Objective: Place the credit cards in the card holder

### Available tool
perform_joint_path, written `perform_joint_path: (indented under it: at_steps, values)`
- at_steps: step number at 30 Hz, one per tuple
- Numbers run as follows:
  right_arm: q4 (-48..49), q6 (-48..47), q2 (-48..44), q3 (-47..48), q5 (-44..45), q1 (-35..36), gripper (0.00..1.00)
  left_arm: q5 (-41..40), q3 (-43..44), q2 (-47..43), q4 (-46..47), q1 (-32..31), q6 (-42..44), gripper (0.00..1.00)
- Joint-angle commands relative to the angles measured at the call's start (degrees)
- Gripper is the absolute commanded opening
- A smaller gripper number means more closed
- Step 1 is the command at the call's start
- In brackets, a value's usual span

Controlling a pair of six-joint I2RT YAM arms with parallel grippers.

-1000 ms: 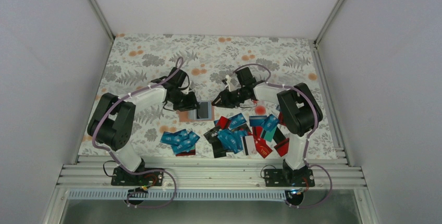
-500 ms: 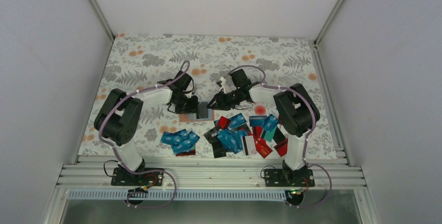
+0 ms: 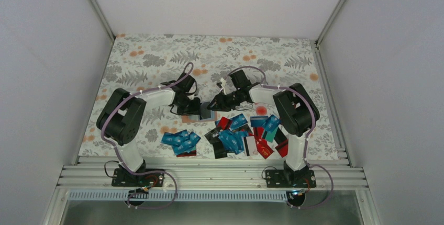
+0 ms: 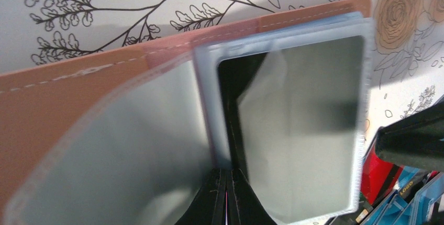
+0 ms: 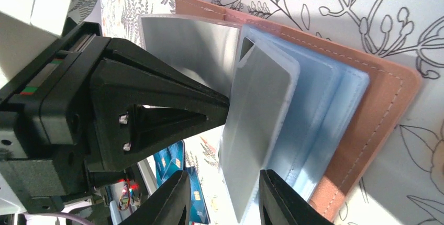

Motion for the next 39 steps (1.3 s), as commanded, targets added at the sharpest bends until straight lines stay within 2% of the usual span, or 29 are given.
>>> perform_joint_path:
  at_steps: [1, 9, 22, 32, 39]
  values:
    - [-0.5, -0.1, 1.1, 1.6, 2.1, 0.7, 0.35, -1.1, -0.1, 2.4, 0.7, -0.6, 0.4, 0.02]
    - [-1.5, 0.1, 1.0, 1.5, 4.1, 0.8, 0.38, -0.7, -1.1, 3.6, 2.3, -0.6, 0.1, 0.02]
    - [-1.1, 0.7, 1.3, 3.9, 2.1, 2.9, 0.39, 0.2, -0.6, 2.6, 2.4, -0.8, -0.5, 0.02]
    - [-3.4, 0.9, 3.3, 9.5, 2.5, 5.8, 0.4, -5.8, 1.9, -8.9, -5.6, -0.4, -1.4, 0.02]
    - [-4.5, 1.4, 7.5, 14.7, 3.0, 8.6, 0.41, -11.0, -2.0, -18.5, -9.3, 1.5, -4.9, 0.02]
